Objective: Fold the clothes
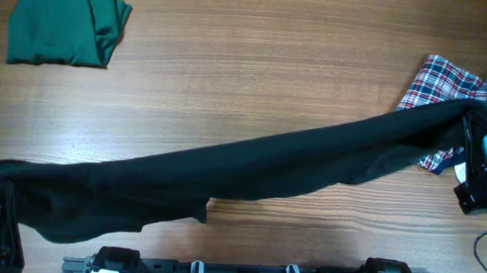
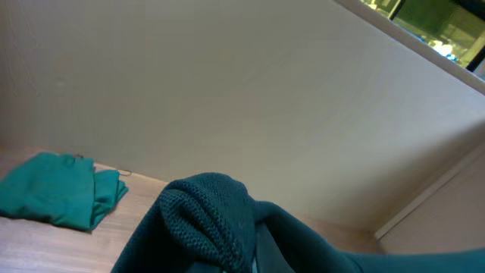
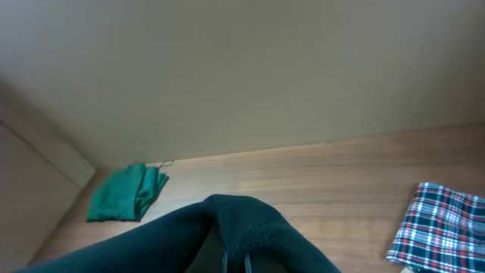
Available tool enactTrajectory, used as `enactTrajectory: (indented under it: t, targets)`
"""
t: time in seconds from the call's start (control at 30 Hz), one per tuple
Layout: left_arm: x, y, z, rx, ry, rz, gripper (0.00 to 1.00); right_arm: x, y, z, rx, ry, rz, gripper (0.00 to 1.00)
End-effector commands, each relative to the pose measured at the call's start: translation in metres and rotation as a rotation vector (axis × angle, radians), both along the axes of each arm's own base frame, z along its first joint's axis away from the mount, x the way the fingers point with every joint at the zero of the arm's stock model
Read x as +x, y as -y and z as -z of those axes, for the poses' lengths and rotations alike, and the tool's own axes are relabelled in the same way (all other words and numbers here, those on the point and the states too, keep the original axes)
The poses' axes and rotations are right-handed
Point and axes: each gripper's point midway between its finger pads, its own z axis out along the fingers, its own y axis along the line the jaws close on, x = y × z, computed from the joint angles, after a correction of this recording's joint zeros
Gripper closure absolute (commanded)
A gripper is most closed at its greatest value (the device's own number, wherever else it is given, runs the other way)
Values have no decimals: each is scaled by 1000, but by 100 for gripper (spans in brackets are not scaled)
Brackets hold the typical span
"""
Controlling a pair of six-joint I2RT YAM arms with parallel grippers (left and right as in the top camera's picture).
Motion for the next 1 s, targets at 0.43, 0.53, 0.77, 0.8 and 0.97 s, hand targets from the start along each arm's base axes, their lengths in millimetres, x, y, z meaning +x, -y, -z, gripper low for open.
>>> enactTrajectory:
  t: [0.43,0.53,0.77,0.8,0.97]
  targets:
    - [142,-32,73,47,-470,-278,96,68,25,32,117,-198,163,96]
    - [176,-29,93,67,-557,-279,96,104,28,58,118,-301,169,96]
    - [279,-19,161,113,-749,-278,96,192,35,125,160,-498,202,96]
    - [295,-18,173,118,-772,-278,96,205,35,137,162,-526,205,96]
    - [374,-10,245,138,-859,-274,94,268,44,197,182,-618,247,96]
